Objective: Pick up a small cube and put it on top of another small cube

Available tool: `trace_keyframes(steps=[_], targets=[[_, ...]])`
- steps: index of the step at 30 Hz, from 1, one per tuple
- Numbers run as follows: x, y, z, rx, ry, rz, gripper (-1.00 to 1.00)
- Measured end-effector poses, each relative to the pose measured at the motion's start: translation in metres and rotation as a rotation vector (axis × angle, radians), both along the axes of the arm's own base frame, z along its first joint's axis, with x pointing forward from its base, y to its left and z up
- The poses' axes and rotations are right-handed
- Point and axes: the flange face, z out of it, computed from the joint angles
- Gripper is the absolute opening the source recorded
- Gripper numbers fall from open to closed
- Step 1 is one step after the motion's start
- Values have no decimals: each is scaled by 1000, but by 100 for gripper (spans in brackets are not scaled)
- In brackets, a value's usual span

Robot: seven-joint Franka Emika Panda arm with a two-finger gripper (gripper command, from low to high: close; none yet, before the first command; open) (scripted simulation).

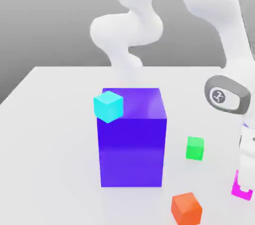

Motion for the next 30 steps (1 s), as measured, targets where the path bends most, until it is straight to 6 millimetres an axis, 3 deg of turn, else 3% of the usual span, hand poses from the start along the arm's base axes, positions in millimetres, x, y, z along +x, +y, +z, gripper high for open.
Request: trace_keyframes(steps=[6,11,16,22,27,30], targets=[[-1,0,-4,-1,0,1,-100],[-3,-1,52,-1,1,5,-100],[-46,-19,82,3,8,71,-100],[-103,-51,102,2,8,153,-100],[-144,-86,107,-2,2,203,-100],[-148,-91,90,-4,-1,209,-100]])
